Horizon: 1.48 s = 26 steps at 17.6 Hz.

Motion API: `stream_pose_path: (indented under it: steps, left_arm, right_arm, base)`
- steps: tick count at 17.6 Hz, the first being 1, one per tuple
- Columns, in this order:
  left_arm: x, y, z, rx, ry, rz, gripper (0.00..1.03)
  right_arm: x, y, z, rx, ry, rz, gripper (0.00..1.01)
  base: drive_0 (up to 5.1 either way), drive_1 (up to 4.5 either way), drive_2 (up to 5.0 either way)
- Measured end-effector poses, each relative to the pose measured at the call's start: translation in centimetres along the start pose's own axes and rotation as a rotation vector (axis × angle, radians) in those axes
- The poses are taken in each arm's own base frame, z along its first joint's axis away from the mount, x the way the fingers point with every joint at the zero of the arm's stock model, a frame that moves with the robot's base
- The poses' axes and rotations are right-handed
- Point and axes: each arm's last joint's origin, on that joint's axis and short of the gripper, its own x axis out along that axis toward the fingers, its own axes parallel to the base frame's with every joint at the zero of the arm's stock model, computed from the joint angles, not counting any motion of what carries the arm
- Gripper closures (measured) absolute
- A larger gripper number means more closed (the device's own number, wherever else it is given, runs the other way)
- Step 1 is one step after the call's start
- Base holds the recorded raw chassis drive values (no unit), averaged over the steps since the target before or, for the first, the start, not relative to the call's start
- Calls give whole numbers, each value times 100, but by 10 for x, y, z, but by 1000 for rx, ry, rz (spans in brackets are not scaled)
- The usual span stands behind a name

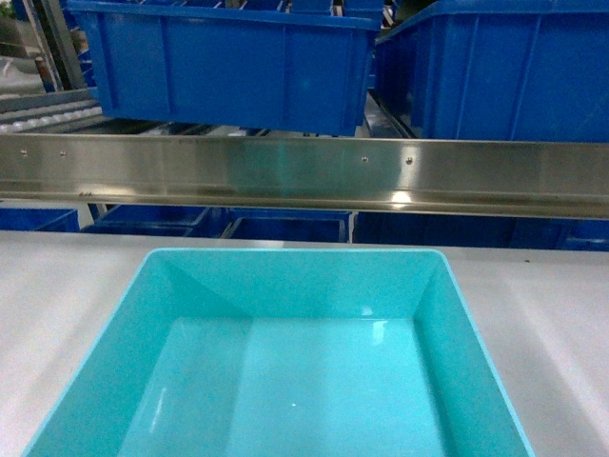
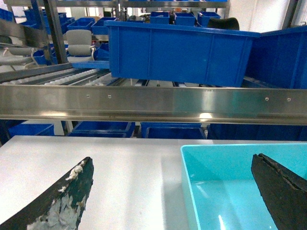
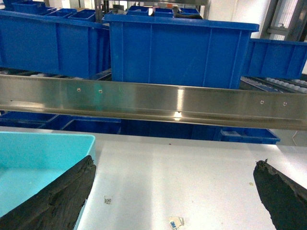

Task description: Organize blue bins on left shelf correctly

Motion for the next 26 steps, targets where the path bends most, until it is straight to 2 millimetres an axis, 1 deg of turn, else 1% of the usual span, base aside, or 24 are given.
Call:
stream_pose_path:
  steps: [19,20,21,23,24,25,26]
  left_arm:
    - [0,0,0,0,0,0,5]
    - [1,0,1,-1,-11,2,5]
    - [9,0,9,-6,-53,5,5]
    - [37,0,9,-16,32,25,5]
    - [57,-1,15,-28,50,53,5]
    - [77,-3,19,-31,86,90,5]
    - [91,-5,15,-25,142,117,5]
  right_arm:
    - [0,0,0,0,0,0,3]
    - [1,0,2,-9,-19,-10,3]
    - [8,1,7,-13,-29,-17,3]
    - [30,2,8,-15,44,-16,3]
    - [44,3,12,-17,89,-20,3]
    - [59,8,14,-23,185,13,3]
    - [69,11,12,-39,244,43,3]
  base:
    - [0,0,0]
    - [0,0,0]
    - [0,0,0]
    - [0,0,0]
    - [0,0,0]
    - [0,0,0]
    - [0,0,0]
